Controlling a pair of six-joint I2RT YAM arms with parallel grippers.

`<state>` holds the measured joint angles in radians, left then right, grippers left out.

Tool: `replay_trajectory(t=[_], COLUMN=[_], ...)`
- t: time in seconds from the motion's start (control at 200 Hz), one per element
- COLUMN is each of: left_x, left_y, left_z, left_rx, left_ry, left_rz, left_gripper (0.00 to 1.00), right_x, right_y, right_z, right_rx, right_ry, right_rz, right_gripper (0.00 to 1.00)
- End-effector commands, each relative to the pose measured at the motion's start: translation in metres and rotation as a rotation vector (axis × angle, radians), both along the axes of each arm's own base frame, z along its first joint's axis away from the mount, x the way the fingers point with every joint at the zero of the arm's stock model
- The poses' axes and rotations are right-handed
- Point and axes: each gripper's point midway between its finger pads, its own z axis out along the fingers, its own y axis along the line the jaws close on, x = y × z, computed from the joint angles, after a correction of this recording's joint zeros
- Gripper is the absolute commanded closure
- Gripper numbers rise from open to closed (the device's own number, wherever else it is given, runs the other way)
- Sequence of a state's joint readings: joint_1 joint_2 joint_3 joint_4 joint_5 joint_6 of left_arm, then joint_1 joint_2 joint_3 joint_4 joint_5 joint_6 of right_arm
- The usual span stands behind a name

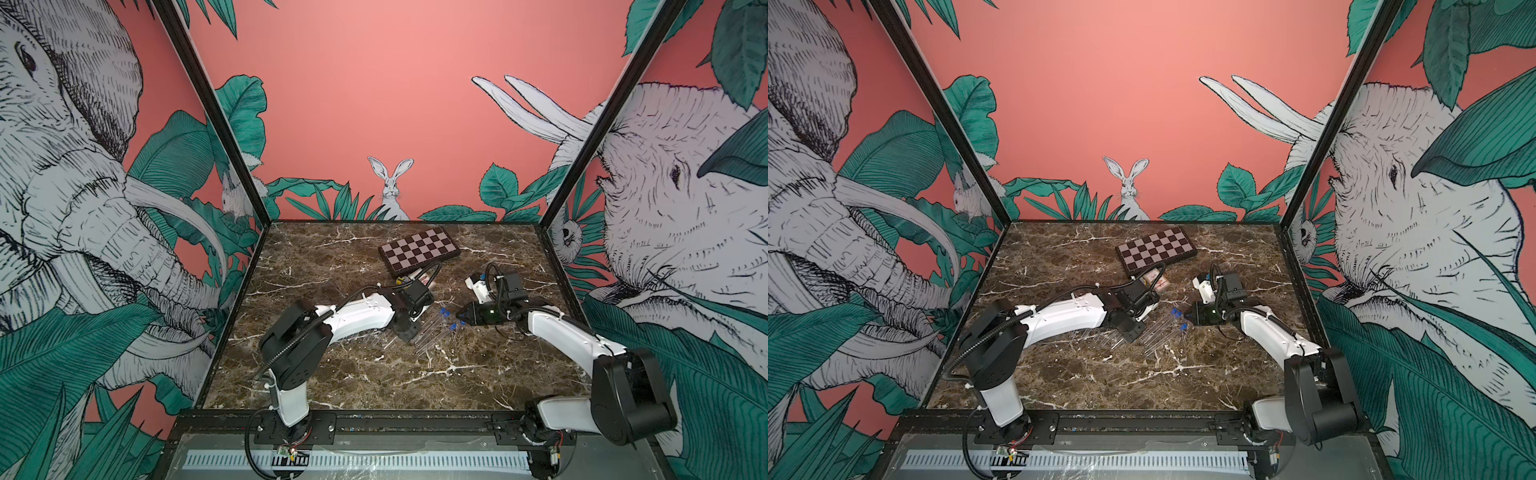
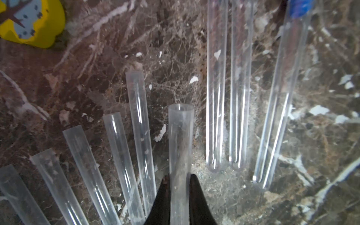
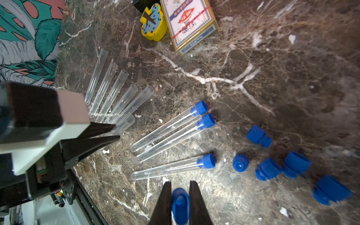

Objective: Remove stoppers from test tubes
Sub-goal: Place the test tube at the center of the board.

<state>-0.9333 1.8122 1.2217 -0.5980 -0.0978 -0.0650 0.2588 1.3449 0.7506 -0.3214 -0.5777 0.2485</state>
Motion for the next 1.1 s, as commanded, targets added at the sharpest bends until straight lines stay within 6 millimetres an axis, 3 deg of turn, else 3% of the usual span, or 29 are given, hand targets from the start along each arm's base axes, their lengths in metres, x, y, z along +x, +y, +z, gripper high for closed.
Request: replay_trajectory(t=[0.0,0.59,0.87,1.095], left_x=[0.006,0.020,0.024,0.026], left_y=[-0.001,-0.007,-0.008,-0.011], left_z=[0.006,-0.019,-0.007,0.006], left_rx=[0.015,0.092,0.087,0.065], left_ry=[-0.007,-0.001,-0.023,-0.039], left_rz=[0.032,0.049,0.043,0.033], left_gripper=[0.93,0.86,0.68,0.63], right_x=[-0.005,-0.010,-0.013,-0.009], right_y=[-0.011,-0.035,-0.044,-0.048], right_z=[-0.009,-0.025,-0.035,-0.039], right_rx=[-0.059,-0.204,-0.249,-0.282], right_ry=[0.007,0.039,0.083,0.109], right_rz=[-0.009,-0.052,-0.082,-0.095], right_gripper=[0.97,0.96,0.96,0.96])
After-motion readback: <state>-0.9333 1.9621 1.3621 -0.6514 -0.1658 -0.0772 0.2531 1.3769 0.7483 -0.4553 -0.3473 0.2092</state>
